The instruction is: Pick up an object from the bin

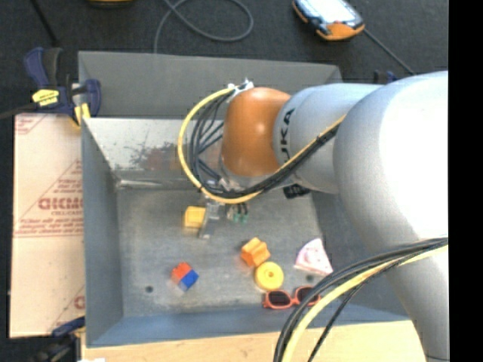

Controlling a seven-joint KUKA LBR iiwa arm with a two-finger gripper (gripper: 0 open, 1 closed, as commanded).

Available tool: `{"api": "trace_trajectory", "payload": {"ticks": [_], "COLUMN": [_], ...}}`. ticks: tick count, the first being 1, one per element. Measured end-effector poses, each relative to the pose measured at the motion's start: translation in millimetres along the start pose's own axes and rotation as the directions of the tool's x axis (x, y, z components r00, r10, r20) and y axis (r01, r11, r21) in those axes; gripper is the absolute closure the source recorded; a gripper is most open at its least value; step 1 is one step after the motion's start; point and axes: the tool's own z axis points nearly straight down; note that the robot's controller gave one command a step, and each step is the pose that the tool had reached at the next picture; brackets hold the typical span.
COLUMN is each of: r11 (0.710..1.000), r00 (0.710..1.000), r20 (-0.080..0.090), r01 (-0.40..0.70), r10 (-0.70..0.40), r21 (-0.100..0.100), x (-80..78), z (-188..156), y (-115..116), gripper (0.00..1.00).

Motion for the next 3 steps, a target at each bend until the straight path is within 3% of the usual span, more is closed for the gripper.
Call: {"api": "trace_trajectory", "payload": {"ticks": [1, 2, 3], "r11": [1.0, 1.0, 1.0], "r00": [1.0, 1.0, 1.0], "r20": [0.0, 0.0, 0.001], "r01": [0.0, 0.006, 0.013], "r10": [0.0, -0.006, -0.013], "r21": [0.0, 0.0, 0.0], "x": [0.0, -20.1, -28.7], "z": [0.0, -3.5, -1.6], "y": [0.0, 5.3, 10.9], "gripper": [1.0, 1.0, 1.0]}}
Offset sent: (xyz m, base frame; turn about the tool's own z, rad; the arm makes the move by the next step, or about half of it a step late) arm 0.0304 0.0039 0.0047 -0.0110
